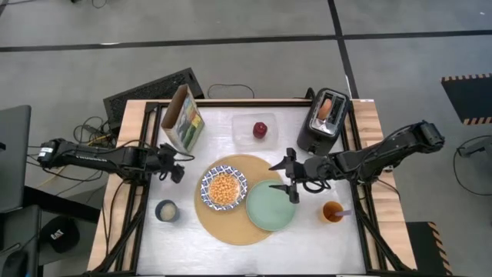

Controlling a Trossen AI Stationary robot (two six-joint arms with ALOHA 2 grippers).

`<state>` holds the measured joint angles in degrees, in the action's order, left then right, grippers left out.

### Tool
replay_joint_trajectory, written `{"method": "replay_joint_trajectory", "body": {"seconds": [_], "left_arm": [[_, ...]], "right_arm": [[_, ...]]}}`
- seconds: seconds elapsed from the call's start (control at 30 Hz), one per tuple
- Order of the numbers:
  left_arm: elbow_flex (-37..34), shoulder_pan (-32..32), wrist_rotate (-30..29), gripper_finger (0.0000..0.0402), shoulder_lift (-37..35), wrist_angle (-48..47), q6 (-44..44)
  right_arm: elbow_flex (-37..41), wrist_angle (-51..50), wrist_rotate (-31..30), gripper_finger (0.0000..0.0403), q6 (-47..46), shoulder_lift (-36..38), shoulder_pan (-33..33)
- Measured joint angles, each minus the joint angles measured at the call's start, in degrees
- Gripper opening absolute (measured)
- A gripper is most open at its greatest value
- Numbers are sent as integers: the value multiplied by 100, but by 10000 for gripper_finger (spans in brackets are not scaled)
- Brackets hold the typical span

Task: Arrange a breakfast setting
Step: Put the bagel on the green plate

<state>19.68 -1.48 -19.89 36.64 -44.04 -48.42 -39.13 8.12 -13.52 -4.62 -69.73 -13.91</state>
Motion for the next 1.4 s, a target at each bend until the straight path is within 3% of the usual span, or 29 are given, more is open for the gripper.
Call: {"method": "replay_joint_trajectory", "body": {"seconds": [0.2,0.37,0.6,0.87,1.1,1.27,1.4], "left_arm": [[0,-6,1016,258,-2,112,457],[0,-269,1567,258,0,1118,1016],[0,-837,1514,258,59,2930,1946],[-2,-1335,1254,258,679,4443,2488],[-4,-1462,1082,258,1467,5660,3141],[-4,-1461,1018,258,1909,6432,3552],[-4,-1460,1014,258,2076,6598,3575]], "right_arm": [[2,-57,2,311,9,1,0],[2,-100,2,311,9,1,0],[-9,-310,-16,311,-76,113,0],[-751,-2266,-647,311,-538,561,15],[-1529,-4051,-1685,311,-1067,1167,45],[-1756,-4979,-2392,311,-1570,1654,437],[-1773,-5441,-2542,311,-1835,1980,999]]}}
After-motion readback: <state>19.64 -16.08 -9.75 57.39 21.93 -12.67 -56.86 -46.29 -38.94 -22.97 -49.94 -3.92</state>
